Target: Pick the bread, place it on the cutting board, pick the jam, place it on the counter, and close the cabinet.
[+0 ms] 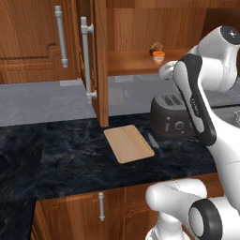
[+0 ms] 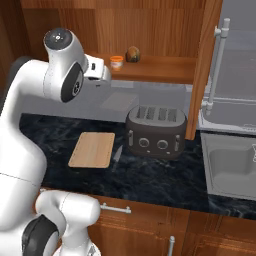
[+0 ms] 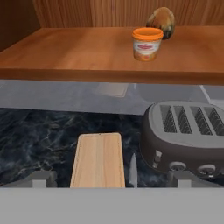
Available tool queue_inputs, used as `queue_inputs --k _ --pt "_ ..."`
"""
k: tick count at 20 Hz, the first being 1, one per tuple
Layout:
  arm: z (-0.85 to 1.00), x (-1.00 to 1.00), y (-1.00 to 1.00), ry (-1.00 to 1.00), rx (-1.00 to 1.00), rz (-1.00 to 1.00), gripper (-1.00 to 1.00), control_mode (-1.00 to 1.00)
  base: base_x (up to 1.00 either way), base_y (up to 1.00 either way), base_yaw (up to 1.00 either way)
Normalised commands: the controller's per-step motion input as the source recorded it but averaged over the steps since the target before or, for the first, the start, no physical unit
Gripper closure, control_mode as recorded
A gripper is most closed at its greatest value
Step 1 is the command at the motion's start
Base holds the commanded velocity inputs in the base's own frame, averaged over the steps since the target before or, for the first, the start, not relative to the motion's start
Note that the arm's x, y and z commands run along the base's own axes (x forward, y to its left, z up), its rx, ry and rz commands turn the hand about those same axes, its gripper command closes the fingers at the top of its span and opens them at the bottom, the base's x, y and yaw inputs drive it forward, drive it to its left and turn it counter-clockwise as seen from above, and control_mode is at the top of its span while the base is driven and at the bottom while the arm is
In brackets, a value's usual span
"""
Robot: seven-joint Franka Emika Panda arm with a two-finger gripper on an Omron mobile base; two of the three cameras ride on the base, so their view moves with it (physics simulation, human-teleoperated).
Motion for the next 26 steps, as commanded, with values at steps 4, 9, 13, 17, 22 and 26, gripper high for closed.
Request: queue_inputs --k 4,9,13,17,22,26 --pt "0.0 0.34 -0.03 0.0 0.0 0.0 -1.0 -1.0 0.0 0.0 0.0" --pt "0.0 0.39 -0.09 0.0 0.0 0.0 -1.0 -1.0 0.0 0.0 0.0" --pt "0.0 0.37 -0.08 0.0 0.0 0.0 -1.0 -1.0 0.0 0.0 0.0" --pt "0.0 0.31 -0.08 0.0 0.0 0.0 -1.0 -1.0 0.0 0.0 0.0" --pt "0.0 0.31 -0.02 0.0 0.0 0.0 -1.0 -1.0 0.0 0.0 0.0" --pt "0.0 0.3 0.0 0.0 0.0 0.0 -1.0 -1.0 0.0 0.0 0.0"
